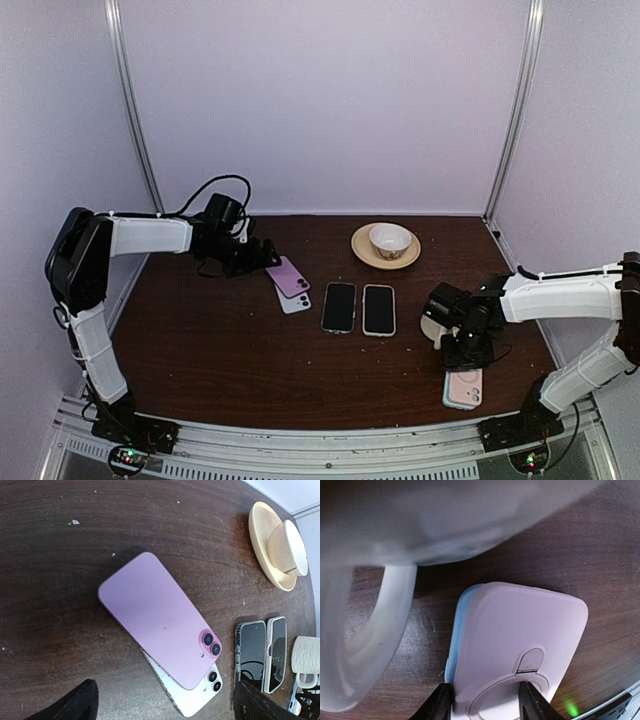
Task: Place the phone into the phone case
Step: Adjust the phone case with another phone case.
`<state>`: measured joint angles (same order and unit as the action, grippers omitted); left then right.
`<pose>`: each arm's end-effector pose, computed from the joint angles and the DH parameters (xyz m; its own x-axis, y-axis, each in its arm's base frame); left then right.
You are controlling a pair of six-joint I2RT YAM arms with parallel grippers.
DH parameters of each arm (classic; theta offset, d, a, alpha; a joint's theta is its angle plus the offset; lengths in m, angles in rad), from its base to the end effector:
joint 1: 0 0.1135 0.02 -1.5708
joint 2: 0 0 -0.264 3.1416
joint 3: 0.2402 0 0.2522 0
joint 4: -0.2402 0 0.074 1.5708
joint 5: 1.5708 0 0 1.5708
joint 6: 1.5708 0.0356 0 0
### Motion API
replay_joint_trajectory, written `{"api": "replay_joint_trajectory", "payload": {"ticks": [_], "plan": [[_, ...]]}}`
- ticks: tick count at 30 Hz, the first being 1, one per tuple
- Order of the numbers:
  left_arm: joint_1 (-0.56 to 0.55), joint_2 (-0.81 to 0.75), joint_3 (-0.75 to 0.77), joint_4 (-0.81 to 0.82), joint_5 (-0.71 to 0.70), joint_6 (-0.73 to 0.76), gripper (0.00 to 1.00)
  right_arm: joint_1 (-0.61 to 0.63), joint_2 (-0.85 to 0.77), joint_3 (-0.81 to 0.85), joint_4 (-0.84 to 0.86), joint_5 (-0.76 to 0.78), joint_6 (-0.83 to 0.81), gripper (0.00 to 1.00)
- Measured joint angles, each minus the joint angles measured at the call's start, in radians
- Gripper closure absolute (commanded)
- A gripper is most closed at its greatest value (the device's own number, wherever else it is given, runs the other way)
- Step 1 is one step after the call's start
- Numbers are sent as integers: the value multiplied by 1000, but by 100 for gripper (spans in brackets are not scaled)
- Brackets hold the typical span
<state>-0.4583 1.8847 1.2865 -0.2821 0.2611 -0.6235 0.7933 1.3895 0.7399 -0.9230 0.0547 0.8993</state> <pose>0.3607 -0.1882 0.1927 -0.8969 -0.1865 -0.4009 0.0630 0.8435 -0.5335 0.1442 0.1437 0.1632 -0.9936 0.1049 -0.0417 0.1064 0.9937 -0.0354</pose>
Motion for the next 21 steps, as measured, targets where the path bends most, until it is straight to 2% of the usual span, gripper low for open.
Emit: {"api": "replay_joint_trajectory", "payload": {"ticks": [4, 11, 21], "plan": [[0, 0, 0, 0, 0, 2, 3, 0, 0, 0, -9, 4, 0, 68], [0, 0, 0, 0, 3, 5, 3, 2, -12, 15, -48, -2, 1, 100], [0, -13, 0, 0, 6, 13, 2, 3, -42, 28, -148, -5, -14, 100]]}}
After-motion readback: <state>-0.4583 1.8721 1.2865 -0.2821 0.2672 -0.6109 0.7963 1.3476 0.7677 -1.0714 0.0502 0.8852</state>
